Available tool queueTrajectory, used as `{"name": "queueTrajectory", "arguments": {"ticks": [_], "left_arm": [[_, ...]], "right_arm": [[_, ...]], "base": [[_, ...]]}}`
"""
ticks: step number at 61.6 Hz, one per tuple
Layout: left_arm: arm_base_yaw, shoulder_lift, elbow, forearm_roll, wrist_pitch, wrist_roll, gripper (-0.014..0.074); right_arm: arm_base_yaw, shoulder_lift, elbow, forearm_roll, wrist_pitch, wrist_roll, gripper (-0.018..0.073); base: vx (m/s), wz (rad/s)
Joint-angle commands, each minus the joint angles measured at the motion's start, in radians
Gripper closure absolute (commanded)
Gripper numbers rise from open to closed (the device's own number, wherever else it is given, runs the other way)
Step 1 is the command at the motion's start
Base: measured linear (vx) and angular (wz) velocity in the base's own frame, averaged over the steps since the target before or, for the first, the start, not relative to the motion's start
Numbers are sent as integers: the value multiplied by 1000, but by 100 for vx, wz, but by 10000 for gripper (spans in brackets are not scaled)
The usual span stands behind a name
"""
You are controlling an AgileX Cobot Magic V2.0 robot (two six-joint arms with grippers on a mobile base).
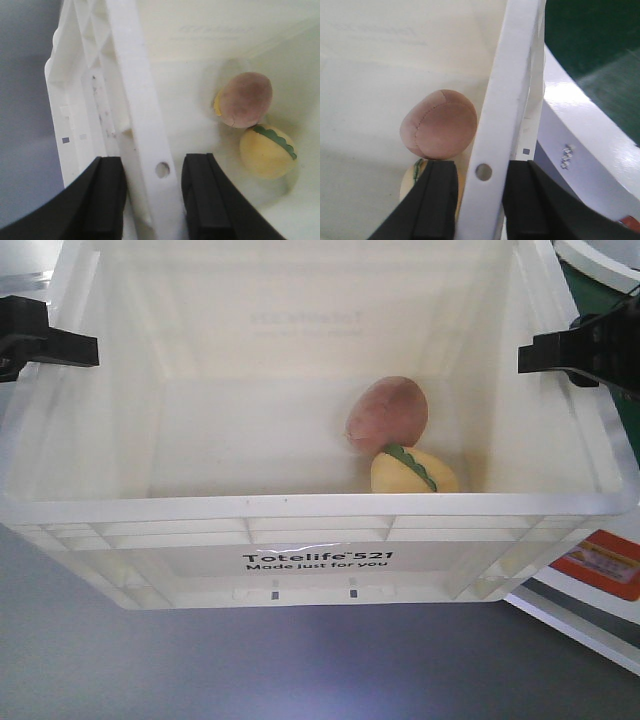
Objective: Place moving items into box and shelve
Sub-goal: 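Hold the crate with both grippers while the base drives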
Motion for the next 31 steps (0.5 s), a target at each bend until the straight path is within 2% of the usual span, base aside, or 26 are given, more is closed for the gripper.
{"name": "queueTrajectory", "arguments": {"ticks": [1, 31], "left_arm": [[-11, -29, -45, -173, -78, 20, 594], [-11, -29, -45, -173, -78, 20, 594]], "right_arm": [[13, -40, -49, 143, -92, -40, 565], [13, -40, -49, 143, -92, -40, 565]], "base": [[-13, 67], [-13, 75]]}}
